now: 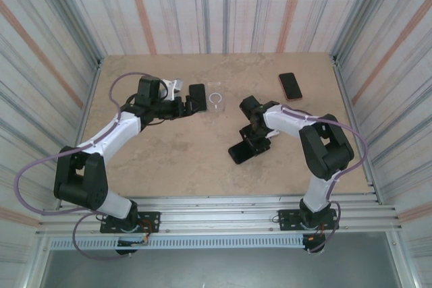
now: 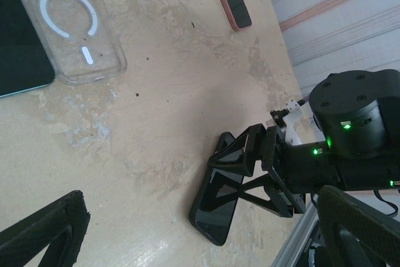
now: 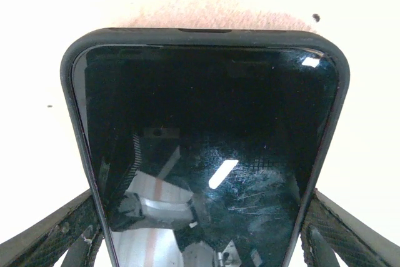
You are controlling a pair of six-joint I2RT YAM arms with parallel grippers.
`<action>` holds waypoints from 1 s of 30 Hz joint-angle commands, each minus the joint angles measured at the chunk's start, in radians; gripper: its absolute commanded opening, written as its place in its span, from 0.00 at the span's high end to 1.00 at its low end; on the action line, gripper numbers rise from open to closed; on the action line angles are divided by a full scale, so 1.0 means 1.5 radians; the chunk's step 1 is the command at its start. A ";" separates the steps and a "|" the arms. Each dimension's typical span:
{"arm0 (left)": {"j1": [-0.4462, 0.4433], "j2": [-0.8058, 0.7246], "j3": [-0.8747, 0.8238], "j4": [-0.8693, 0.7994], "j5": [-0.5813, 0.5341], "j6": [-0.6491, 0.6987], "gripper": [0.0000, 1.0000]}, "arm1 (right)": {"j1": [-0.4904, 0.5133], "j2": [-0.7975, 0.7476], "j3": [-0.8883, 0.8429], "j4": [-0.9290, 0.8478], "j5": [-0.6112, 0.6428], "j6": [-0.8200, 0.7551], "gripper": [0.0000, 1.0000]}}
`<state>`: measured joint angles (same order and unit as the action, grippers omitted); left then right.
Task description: Take the phone out of the phone case
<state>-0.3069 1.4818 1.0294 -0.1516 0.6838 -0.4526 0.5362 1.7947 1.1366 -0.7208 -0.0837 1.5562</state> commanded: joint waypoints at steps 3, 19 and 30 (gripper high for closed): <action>-0.024 0.010 -0.008 0.030 0.001 -0.014 0.03 | -0.013 -0.058 -0.015 0.017 -0.020 -0.001 0.56; -0.122 -0.050 -0.170 0.258 -0.082 -0.067 0.11 | -0.052 -0.147 -0.031 0.136 -0.059 0.036 0.57; -0.214 0.008 -0.233 0.482 -0.187 -0.137 0.22 | -0.062 -0.172 -0.027 0.206 -0.060 0.119 0.57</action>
<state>-0.6098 1.4605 0.6838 0.4419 0.4614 -0.6296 0.4549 1.5799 1.0954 -0.4530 -0.1619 1.6714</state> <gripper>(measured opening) 0.783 0.750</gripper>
